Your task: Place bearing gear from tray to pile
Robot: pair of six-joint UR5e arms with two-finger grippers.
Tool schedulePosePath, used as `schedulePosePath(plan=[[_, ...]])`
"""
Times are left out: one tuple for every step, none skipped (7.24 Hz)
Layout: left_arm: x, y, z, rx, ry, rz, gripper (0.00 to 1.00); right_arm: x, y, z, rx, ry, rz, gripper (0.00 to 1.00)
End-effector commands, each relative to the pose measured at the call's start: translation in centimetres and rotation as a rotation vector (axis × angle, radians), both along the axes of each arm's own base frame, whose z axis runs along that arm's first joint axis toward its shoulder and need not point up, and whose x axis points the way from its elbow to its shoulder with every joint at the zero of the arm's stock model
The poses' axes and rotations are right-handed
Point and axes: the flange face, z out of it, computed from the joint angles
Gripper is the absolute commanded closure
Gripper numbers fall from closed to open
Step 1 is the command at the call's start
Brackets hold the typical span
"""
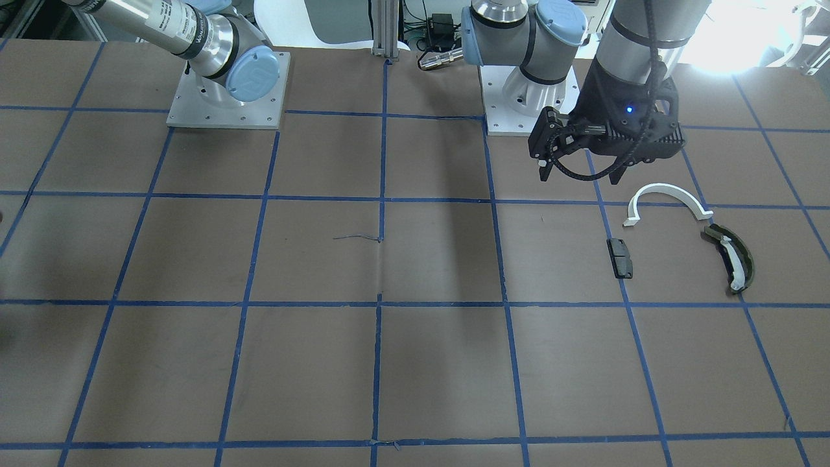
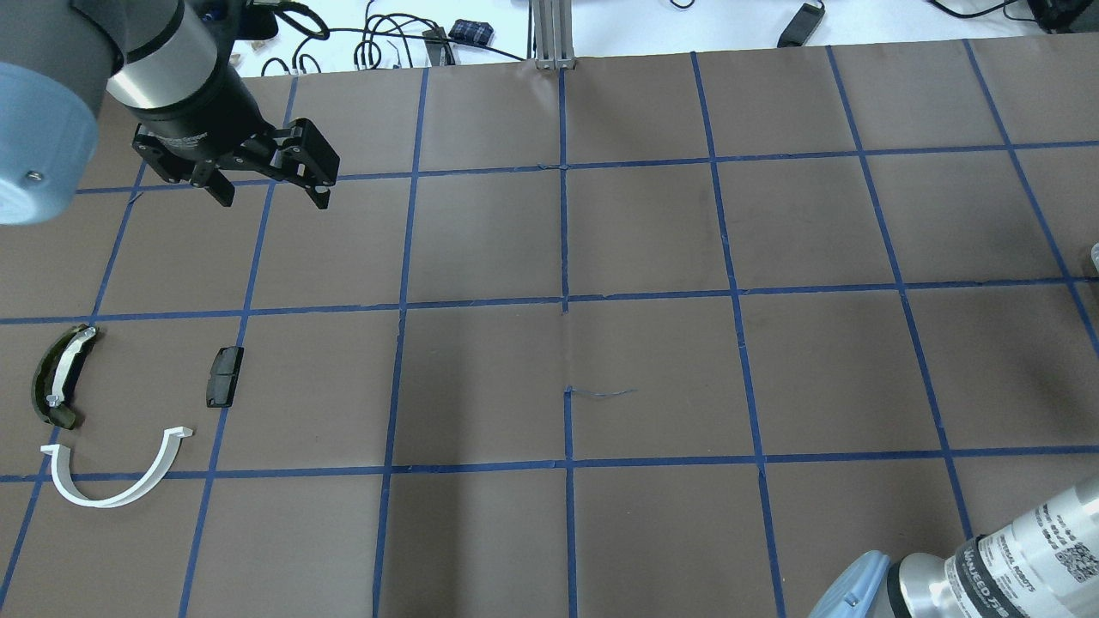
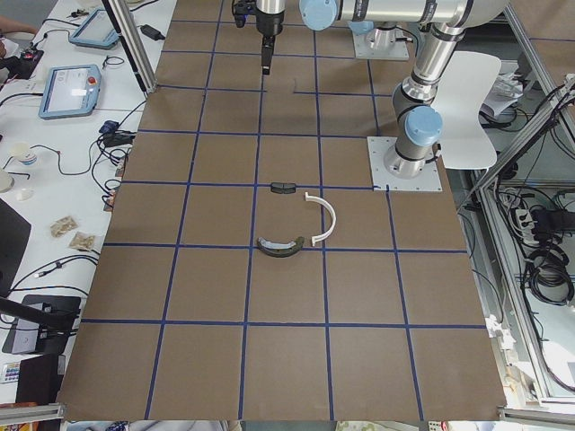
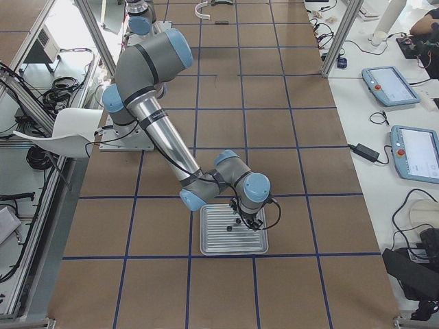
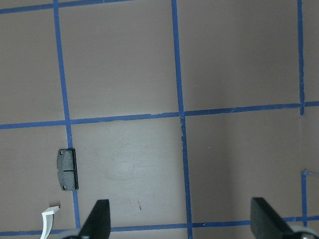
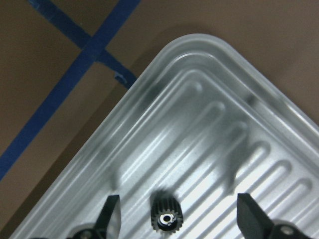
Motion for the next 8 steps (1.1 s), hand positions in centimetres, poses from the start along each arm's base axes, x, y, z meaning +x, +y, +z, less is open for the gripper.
schedulePosePath(plan=[[-0.17,0.05,-0.05,0.001,0.000,-0.003,0.00,0.32,0.49,-0.67,0.006,0.001,0.001,0.25],[-0.17,0.05,-0.05,0.001,0.000,-0.003,0.00,0.18,0.57,-0.50,0.008,0.006,0.012,0.34],[-0.17,0.05,-0.05,0.001,0.000,-0.003,0.00,0.17,0.57,-0.50,0.009,0.005,0.021,0.34],[-0.17,0.06,-0.12,0.002,0.000,-0.003,0.00,0.17,0.57,-0.50,0.009,0.005,0.023,0.39],[-0.17,0.05,-0.05,0.001,0.000,-0.003,0.00,0.16,0.59,-0.39,0.011,0.008,0.033,0.57],[-0.17,0.05,-0.05,0.001,0.000,-0.003,0.00,0.13,0.65,-0.40,0.017,0.009,0.058,0.74],[-0.35,0.00,-0.05,0.001,0.011,-0.005,0.00,0.04,0.79,-0.40,0.031,0.018,0.060,0.95],[-0.05,0.02,-0.48,0.013,0.018,-0.004,0.00,-0.27,1.01,-0.22,0.058,0.043,0.060,1.00]])
